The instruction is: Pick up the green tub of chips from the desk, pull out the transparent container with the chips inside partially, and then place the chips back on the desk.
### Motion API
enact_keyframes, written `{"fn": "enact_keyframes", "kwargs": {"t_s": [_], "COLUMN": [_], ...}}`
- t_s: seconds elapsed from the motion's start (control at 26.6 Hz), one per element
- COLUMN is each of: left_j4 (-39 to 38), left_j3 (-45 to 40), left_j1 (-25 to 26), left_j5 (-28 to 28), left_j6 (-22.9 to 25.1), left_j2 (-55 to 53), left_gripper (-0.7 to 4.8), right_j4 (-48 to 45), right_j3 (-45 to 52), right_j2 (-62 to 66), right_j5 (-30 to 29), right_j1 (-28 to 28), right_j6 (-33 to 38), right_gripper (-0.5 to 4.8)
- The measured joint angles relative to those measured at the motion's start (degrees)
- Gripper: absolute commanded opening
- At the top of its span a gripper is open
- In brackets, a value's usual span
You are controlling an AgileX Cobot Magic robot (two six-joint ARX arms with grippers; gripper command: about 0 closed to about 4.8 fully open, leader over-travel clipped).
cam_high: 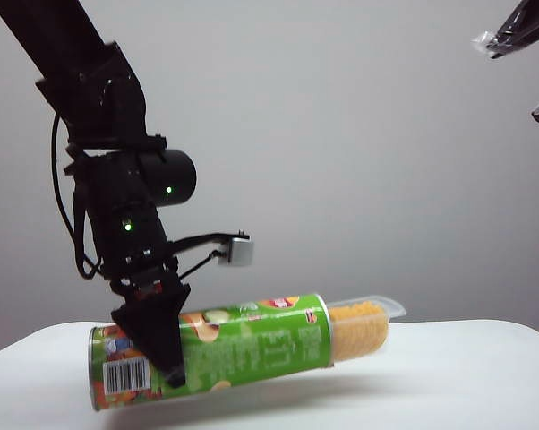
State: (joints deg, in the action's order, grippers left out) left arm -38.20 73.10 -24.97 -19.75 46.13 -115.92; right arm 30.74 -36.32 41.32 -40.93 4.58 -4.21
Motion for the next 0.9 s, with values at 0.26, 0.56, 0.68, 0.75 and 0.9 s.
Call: {"fn": "enact_keyframes", "kwargs": {"t_s": [0.26,0.56,0.68,0.75,0.9], "left_j4": [0.6,2.0,2.4,2.9,3.7], "left_j3": [-0.2,-0.2,-0.5,-1.0,-1.7], "left_j1": [0.0,0.0,0.0,0.0,-0.5], "left_j5": [2.3,3.6,3.4,3.1,2.9], "left_j6": [-3.4,-7.0,-7.2,-7.4,-8.7], "left_j2": [-1.4,-2.3,-2.4,-2.4,-3.1], "left_gripper": [2.56,2.82,3.34,3.75,4.52], "right_j4": [0.3,0.7,0.8,0.8,0.8], "right_j3": [0.0,0.0,0.0,0.0,0.0], "right_j2": [0.0,0.0,0.0,0.0,0.0], "right_j5": [0.0,0.2,0.2,0.2,0.2], "right_j1": [0.0,0.0,0.0,0.0,0.0], "right_j6": [0.0,0.0,0.0,0.0,0.0], "right_gripper": [4.79,4.79,4.79,4.79,4.79]}}
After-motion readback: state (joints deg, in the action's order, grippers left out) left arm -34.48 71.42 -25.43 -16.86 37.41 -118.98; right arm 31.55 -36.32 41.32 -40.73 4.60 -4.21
